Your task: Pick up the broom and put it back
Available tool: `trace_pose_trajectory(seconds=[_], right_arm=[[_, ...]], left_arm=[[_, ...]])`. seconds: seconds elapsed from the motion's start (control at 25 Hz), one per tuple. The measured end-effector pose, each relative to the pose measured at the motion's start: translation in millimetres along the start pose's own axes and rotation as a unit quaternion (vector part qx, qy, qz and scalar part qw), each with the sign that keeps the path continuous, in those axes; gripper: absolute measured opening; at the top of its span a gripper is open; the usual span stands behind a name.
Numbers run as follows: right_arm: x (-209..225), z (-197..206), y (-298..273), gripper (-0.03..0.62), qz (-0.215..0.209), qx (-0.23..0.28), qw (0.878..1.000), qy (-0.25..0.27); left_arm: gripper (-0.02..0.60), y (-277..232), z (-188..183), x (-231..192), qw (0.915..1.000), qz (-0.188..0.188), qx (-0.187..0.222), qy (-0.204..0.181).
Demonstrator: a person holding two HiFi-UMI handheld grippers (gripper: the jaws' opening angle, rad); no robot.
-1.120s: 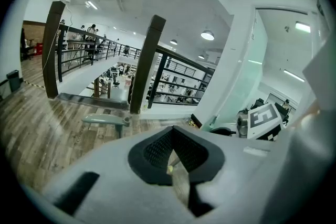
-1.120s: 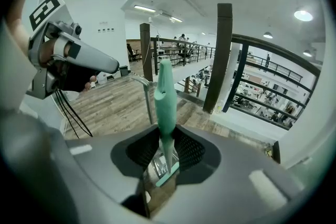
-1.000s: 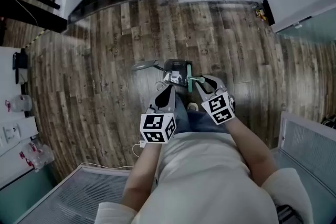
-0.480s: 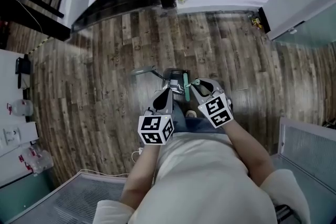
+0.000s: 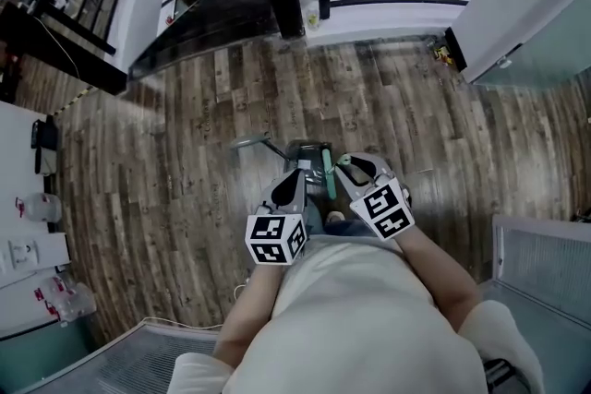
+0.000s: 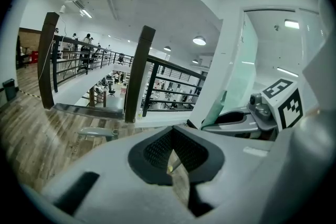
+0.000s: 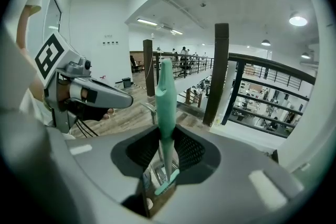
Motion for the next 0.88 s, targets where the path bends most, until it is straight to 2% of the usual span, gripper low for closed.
trace_pose_trajectory(seconds=[0.72,0.88], right_arm=[[-10,-26,28,0.100,-0.002,0.051,0.999,0.011],[-12,-29,29,0.100,-0.003,0.057,0.998,0.012]], left_arm=[[0.003,8,-18,15,0.9995,0.011,0.020,-0.024],[0.005,11,-21,16,0.9992,0.017,0.030,-0.019]])
Point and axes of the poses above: the fingertips, and each gripper's own axes: y backward along the fingers, x to its right, z out of its underside, the point moved 1 cm from there along y, backward along the fingers, and after that the axes turned 8 degrees about x, right-handed, at the moved point
